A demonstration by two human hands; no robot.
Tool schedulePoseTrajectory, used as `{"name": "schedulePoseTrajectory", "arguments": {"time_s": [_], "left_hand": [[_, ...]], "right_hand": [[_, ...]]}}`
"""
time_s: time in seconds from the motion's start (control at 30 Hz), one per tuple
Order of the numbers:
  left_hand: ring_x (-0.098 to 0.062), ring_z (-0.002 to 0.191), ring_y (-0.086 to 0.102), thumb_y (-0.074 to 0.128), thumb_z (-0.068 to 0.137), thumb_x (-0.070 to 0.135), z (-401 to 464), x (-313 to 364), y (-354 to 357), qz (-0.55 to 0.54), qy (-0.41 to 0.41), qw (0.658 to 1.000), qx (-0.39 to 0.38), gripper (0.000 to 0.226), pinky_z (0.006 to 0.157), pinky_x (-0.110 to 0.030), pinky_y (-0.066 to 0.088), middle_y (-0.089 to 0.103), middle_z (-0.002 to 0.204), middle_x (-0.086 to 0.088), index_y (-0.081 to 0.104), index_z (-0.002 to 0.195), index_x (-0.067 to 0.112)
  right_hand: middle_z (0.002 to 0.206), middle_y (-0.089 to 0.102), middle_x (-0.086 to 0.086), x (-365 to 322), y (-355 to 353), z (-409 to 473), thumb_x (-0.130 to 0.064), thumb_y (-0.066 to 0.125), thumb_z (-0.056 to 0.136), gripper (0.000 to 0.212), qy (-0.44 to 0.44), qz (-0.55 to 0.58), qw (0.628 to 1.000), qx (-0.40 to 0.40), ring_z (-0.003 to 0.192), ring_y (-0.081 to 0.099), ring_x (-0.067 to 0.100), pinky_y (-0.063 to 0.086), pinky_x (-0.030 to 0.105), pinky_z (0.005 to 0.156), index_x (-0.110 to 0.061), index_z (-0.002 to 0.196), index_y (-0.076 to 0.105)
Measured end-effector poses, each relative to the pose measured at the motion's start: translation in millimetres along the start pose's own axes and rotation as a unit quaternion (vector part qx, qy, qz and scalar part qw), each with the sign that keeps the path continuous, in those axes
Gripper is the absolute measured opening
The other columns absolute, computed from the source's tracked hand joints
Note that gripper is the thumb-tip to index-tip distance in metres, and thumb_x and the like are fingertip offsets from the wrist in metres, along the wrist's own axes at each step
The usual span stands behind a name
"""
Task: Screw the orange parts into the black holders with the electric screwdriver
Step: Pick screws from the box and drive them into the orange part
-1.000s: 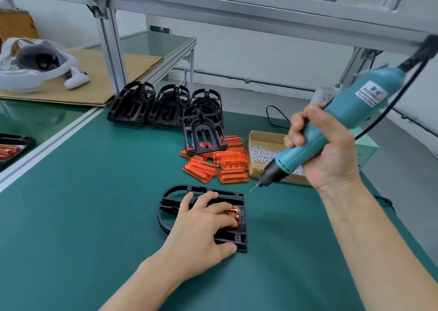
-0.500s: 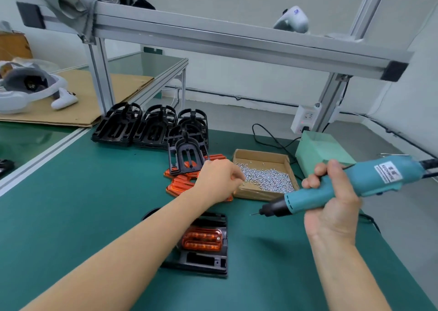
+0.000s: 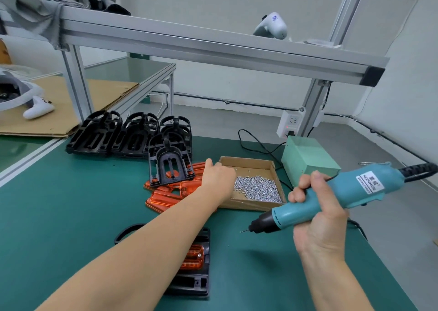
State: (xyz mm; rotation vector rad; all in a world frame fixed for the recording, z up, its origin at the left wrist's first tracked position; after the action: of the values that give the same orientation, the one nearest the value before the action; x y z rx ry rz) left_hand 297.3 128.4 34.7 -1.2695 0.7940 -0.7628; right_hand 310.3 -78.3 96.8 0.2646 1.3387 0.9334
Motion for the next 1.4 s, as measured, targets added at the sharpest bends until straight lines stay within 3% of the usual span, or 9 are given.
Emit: {"name": "schedulePoseTrajectory", "arguments": {"time_s": [0.27, 0.43, 0.57, 0.77, 0.83, 0.9, 1.0, 1.13, 1.4], "left_hand": [[-0.021, 0.092, 0.055, 0.061, 0.088, 0.018, 0.5, 5.0, -0.4, 0.025, 0.000, 1.000, 0.013, 0.012, 0.098, -0.041, 0.026, 0.059, 0.077, 0.000, 0.056, 0.077, 0.018], [-0.024, 0.103, 0.052, 0.060, 0.088, 0.023, 0.8, -1.4, -2.0, 0.048, -0.013, 0.999, 0.014, 0.008, 0.103, -0.045, 0.023, 0.067, 0.097, -0.004, 0.054, 0.083, 0.021], [-0.024, 0.100, 0.053, 0.054, 0.087, 0.011, 1.4, 6.6, -2.8, 0.054, 0.000, 0.999, -0.004, 0.009, 0.105, -0.045, 0.022, 0.066, 0.098, -0.005, 0.051, 0.084, 0.018], [-0.023, 0.104, 0.051, 0.050, 0.092, 0.016, 2.0, 8.1, 0.1, 0.060, 0.026, 0.998, -0.018, 0.007, 0.105, -0.045, 0.023, 0.065, 0.102, -0.004, 0.056, 0.088, 0.018], [-0.023, 0.093, 0.051, 0.047, 0.090, 0.015, -1.6, 6.6, -4.5, 0.026, 0.018, 0.999, 0.002, 0.010, 0.099, -0.042, 0.029, 0.066, 0.099, -0.005, 0.055, 0.086, 0.017], [-0.021, 0.079, 0.052, 0.048, 0.088, 0.016, -8.8, 0.8, -12.9, -0.104, -0.007, 0.994, 0.034, 0.013, 0.086, -0.036, 0.041, 0.068, 0.090, -0.005, 0.058, 0.081, 0.013], [-0.017, 0.071, 0.061, 0.058, 0.083, 0.015, -26.8, -10.8, -21.3, -0.345, -0.038, 0.936, 0.053, 0.013, 0.068, -0.030, 0.054, 0.069, 0.076, -0.001, 0.068, 0.078, 0.011], [-0.010, 0.053, 0.056, 0.066, 0.079, 0.009, -60.0, -19.2, -20.3, -0.536, -0.059, 0.842, 0.027, 0.011, 0.058, -0.029, 0.053, 0.070, 0.066, -0.004, 0.068, 0.068, 0.010], [-0.011, 0.056, 0.057, 0.075, 0.075, 0.004, -117.0, -37.0, -11.8, -0.705, -0.083, 0.704, -0.004, 0.007, 0.056, -0.017, 0.049, 0.067, 0.064, -0.008, 0.074, 0.071, 0.009]], "right_hand": [[0.065, 0.054, 0.000, 3.6, -1.1, 1.0, -0.014, 0.064, 0.077, 0.019, 0.011, -0.011, 1.000, -0.007, 0.047, 0.045, 0.012, 0.043, 0.021, 0.049, -0.026, 0.063, 0.059], [0.065, 0.053, 0.001, 3.5, -2.3, 1.6, -0.015, 0.065, 0.076, 0.017, 0.016, -0.011, 1.000, -0.010, 0.047, 0.045, 0.013, 0.043, 0.021, 0.050, -0.025, 0.064, 0.058], [0.065, 0.053, 0.002, 1.9, -3.0, 1.7, -0.015, 0.065, 0.076, 0.018, 0.015, -0.011, 1.000, -0.009, 0.047, 0.045, 0.013, 0.043, 0.021, 0.050, -0.025, 0.064, 0.057], [0.065, 0.053, 0.002, 1.1, -1.9, 0.4, -0.014, 0.064, 0.077, 0.019, 0.013, -0.015, 1.000, -0.015, 0.047, 0.045, 0.013, 0.042, 0.023, 0.050, -0.025, 0.064, 0.058], [0.065, 0.053, 0.002, 0.2, -1.7, 0.5, -0.014, 0.064, 0.077, 0.019, 0.013, -0.012, 1.000, -0.016, 0.047, 0.045, 0.013, 0.042, 0.023, 0.051, -0.025, 0.064, 0.057], [0.065, 0.053, 0.002, -1.0, -1.7, 0.8, -0.015, 0.064, 0.077, 0.018, 0.015, -0.009, 1.000, -0.015, 0.047, 0.044, 0.013, 0.042, 0.022, 0.051, -0.025, 0.064, 0.057], [0.065, 0.052, 0.002, -3.1, -0.7, 1.3, -0.014, 0.064, 0.076, 0.017, 0.016, 0.007, 1.000, -0.012, 0.046, 0.044, 0.012, 0.042, 0.021, 0.049, -0.025, 0.064, 0.058], [0.064, 0.053, 0.001, -4.4, 4.0, 0.5, -0.014, 0.063, 0.077, 0.016, 0.021, 0.033, 0.999, -0.011, 0.046, 0.044, 0.011, 0.042, 0.021, 0.048, -0.025, 0.065, 0.057], [0.065, 0.052, 0.003, 2.5, 23.3, -7.4, -0.013, 0.064, 0.075, 0.014, 0.033, 0.039, 0.998, -0.029, 0.045, 0.043, 0.012, 0.040, 0.021, 0.047, -0.021, 0.066, 0.056]]}}
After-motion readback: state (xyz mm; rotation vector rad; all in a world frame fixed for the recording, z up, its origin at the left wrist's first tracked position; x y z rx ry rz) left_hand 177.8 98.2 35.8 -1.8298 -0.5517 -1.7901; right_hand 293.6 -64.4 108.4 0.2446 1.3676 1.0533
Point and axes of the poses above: each hand's wrist, its own z-axis towards the middle knuckle, its own y-axis out of the palm, x = y × z, the point moved 9 cm from there along z, towards the middle knuckle
